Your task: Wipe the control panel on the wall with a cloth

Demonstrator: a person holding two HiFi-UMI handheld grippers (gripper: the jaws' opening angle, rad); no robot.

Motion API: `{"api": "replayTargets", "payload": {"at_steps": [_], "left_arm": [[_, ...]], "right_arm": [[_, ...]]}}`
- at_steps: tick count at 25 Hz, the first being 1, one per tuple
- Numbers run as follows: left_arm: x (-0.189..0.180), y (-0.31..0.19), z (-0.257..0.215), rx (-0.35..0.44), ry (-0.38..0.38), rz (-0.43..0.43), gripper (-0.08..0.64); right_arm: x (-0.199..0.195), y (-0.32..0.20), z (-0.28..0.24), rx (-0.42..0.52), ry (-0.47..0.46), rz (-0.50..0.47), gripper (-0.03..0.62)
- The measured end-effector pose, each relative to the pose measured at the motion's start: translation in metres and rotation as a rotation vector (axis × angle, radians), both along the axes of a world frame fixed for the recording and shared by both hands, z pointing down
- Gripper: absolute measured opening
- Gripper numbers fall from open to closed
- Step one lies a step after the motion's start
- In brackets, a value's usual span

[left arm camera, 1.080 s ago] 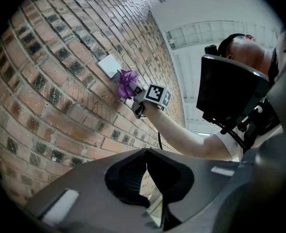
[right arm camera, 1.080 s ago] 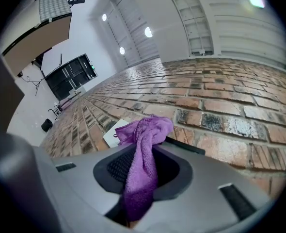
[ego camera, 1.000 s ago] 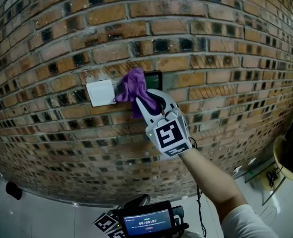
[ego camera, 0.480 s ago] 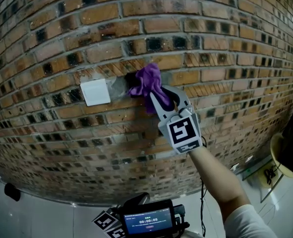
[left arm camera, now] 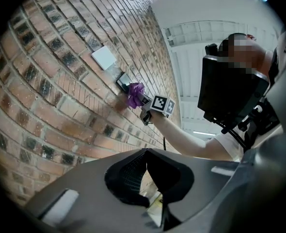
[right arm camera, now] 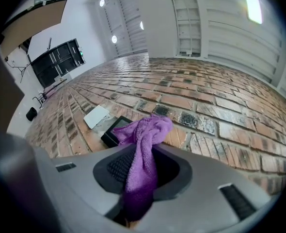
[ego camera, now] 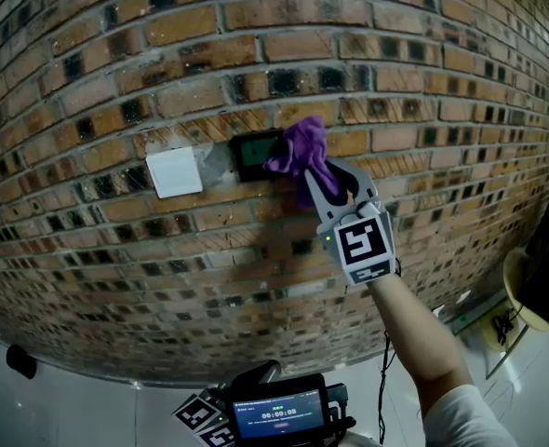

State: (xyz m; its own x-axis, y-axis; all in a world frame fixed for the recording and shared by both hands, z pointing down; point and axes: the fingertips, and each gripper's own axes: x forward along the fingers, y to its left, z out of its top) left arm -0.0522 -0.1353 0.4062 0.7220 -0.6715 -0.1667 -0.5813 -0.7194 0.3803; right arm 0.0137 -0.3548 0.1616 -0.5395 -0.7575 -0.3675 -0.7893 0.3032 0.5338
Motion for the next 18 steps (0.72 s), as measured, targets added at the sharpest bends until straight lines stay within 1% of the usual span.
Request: {"api": "replayTargets", "payload": {"at_steps": [8, 18], "left_arm": [[0.000, 0.000, 0.000, 0.001, 0.001, -0.003, -0.011], [0.003, 0.000, 0.001, -0.009, 0.006, 0.005, -0.011]], "right_arm": [[0.027, 0.007, 0.002, 0.003, -0.009, 0.040, 0.097], [0.038, 0.042, 0.019, -0.007, 0.005, 0.022, 0.097]]}}
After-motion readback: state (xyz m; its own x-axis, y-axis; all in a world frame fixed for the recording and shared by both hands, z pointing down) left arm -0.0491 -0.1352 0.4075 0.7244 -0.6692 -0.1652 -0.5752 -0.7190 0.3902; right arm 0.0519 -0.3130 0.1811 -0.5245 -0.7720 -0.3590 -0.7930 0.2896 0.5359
